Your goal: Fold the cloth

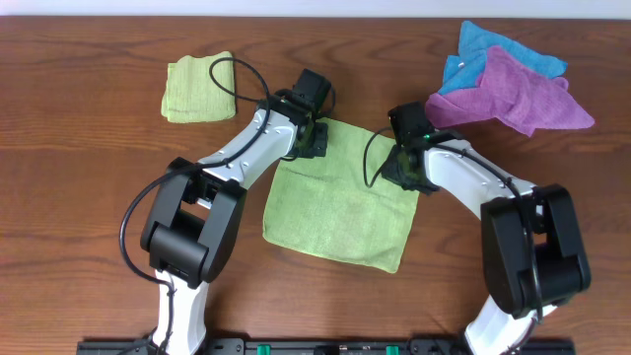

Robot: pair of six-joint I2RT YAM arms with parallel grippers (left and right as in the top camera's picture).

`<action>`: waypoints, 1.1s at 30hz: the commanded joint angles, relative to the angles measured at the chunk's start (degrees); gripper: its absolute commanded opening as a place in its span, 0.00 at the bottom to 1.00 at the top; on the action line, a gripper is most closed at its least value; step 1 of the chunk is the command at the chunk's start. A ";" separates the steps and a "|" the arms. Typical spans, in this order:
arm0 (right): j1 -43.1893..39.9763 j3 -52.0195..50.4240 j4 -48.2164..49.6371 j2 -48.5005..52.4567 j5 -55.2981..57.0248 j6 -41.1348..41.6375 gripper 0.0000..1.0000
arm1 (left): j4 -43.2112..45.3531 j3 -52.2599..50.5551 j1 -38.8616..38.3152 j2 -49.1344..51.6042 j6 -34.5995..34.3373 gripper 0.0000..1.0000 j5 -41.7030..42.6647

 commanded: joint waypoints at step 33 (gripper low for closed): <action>-1.27 -0.46 8.94 -3.02 -10.23 -19.47 0.99 | -13.05 2.58 -0.17 -8.72 1.03 0.57 -1.05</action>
